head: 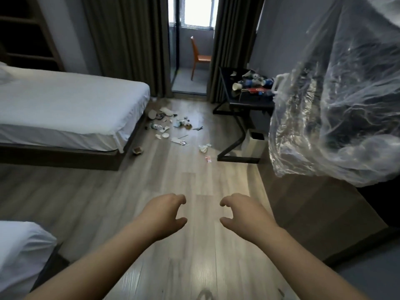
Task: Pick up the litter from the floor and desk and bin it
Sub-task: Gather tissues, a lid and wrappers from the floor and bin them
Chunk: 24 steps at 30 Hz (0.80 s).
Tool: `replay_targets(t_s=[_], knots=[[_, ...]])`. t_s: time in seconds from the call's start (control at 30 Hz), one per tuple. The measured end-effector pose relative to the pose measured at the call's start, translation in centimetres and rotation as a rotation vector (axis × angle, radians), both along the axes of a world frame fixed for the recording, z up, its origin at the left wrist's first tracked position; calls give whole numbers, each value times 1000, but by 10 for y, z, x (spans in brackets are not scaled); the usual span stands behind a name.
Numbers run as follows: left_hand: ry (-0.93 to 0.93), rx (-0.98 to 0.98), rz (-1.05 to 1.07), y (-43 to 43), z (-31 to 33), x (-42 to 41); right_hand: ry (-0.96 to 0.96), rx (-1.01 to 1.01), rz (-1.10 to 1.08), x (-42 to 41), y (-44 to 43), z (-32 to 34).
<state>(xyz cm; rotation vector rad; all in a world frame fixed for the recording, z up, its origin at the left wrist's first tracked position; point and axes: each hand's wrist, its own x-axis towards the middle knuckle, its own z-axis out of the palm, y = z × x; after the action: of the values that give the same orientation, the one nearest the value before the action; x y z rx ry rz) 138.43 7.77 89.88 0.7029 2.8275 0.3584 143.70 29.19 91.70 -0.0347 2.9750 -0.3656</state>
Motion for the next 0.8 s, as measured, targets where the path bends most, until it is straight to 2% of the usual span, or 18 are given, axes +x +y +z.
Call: replay_targets(t_s=[0.33, 0.8], knots=[[10, -20, 160, 27, 3, -148, 6, -3, 141, -188, 29, -2], [-53, -19, 213, 20, -19, -371, -49, 2, 164, -418, 30, -19]])
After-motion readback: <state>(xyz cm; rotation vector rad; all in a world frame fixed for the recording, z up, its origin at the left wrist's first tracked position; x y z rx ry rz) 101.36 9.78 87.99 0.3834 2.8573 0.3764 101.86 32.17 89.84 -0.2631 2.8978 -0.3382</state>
